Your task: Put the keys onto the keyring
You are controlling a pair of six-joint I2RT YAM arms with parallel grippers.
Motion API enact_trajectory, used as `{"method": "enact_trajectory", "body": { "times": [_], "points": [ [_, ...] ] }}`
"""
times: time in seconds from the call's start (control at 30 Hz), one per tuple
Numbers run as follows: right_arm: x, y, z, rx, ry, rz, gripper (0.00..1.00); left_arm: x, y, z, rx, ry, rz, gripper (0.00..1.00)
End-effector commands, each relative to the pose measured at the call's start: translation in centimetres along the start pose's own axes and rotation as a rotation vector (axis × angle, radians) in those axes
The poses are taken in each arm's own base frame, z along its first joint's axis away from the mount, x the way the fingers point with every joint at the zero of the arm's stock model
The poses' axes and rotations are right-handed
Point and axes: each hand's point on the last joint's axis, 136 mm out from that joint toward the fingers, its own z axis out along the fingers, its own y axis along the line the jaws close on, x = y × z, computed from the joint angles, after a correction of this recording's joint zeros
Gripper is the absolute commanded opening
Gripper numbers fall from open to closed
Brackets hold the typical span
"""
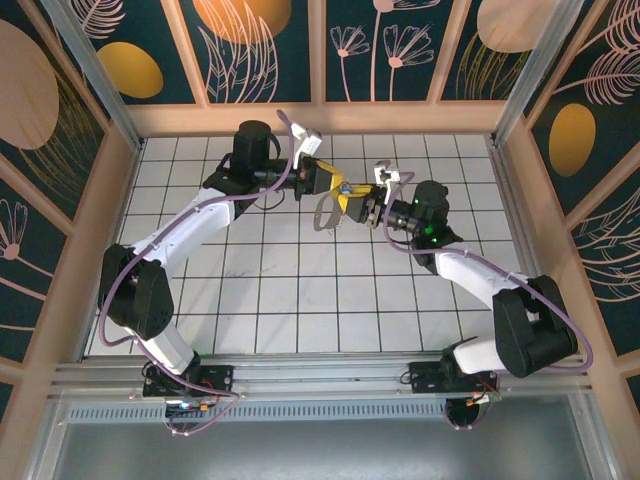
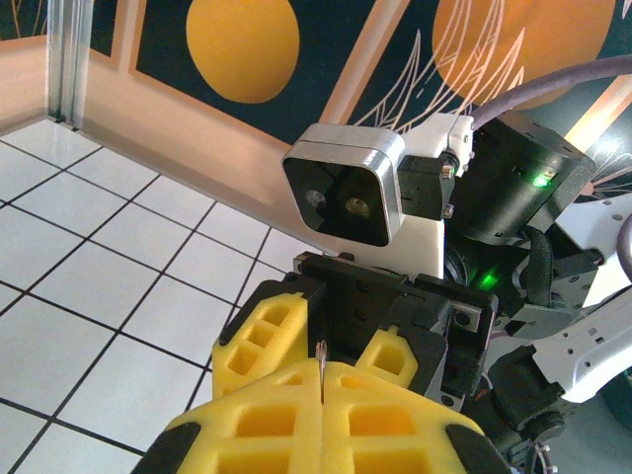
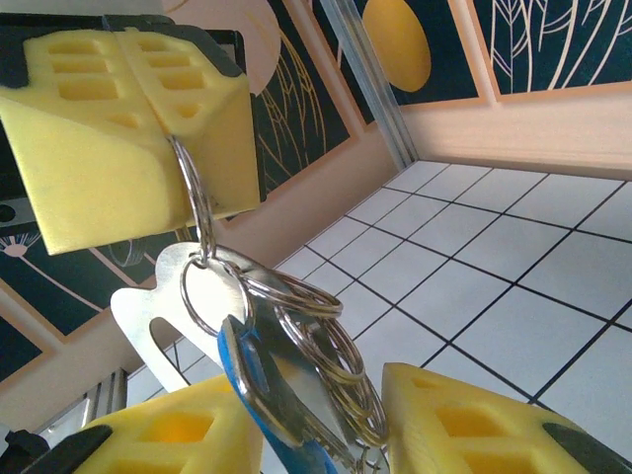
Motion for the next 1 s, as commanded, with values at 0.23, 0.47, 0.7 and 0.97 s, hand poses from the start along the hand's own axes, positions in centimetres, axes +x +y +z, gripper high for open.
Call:
{"method": "enact_trajectory", "body": {
  "times": [0.23,0.47,0.7,0.97],
  "points": [
    [-1.07,1.84,-0.83,-0.024,-0.026,-0.071,0.36,-1.78,-1.55,-0.5,0.014,-0.043,0.054,0.0],
    [-0.8,1.78,-1.01,-0.017,-0.023,-0.068,0.35,-1.83,-1.49,-0.47,0.013,-0.046,0.053,0.0],
    [-0.47,1.63,-1.04,-0.013,-0.023,-0.062,0.37,-1.82,-1.45,-0.42,0.014,-0.046,0.053,0.0],
    [-0.54,1.63,-1.04,-0.012,-0.023,-0.065,0.21,-1.71,-1.37,-0.43,0.011,-0.046,0.052,0.0]
  ]
}}
